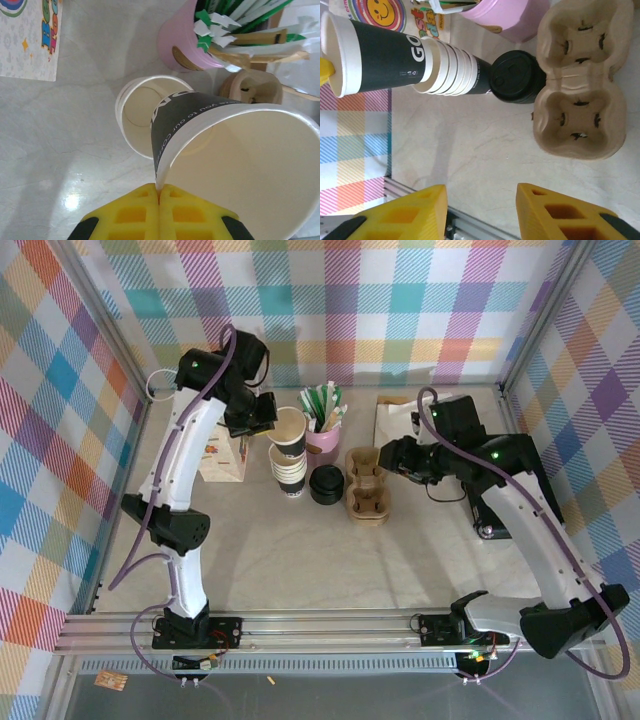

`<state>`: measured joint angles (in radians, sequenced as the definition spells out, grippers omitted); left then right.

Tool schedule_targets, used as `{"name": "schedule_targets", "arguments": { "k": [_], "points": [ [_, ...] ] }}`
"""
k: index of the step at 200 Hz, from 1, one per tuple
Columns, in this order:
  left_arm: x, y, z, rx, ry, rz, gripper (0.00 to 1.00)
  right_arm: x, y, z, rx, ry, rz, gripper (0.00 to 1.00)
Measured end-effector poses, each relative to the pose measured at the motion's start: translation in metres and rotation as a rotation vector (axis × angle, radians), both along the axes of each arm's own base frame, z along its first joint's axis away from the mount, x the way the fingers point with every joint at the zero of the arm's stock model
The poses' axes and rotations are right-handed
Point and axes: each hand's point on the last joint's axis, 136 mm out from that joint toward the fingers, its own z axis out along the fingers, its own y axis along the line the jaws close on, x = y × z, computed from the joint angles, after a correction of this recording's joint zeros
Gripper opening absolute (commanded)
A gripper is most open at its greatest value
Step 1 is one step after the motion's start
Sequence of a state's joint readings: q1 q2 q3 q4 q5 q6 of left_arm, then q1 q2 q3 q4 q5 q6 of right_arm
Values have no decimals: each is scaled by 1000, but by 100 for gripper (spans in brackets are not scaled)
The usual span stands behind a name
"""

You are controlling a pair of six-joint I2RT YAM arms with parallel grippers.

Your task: Pack the takeout coffee

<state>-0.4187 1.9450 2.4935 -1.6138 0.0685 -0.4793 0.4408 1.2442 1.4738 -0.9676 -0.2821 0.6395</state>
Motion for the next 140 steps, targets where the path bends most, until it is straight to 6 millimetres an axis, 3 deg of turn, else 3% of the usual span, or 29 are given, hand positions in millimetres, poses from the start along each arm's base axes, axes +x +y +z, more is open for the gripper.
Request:
{"name": "schedule_targets", "arguments": {
  "k": [32, 78, 105, 140],
  "points": [
    [-18, -1, 27, -57, -55, -29, 0, 0, 7, 9, 8, 8, 27, 41],
    [-51, -6, 55, -89, -127, -155, 0, -4, 11, -1, -23, 48, 39, 43],
    [-79, -11, 48, -73, -105, -278, 0, 5, 14, -9, -70, 68, 29, 44],
    [-117, -21, 20, -29, -15, -397, 0, 13, 17, -7, -123, 67, 10, 45]
  ]
}}
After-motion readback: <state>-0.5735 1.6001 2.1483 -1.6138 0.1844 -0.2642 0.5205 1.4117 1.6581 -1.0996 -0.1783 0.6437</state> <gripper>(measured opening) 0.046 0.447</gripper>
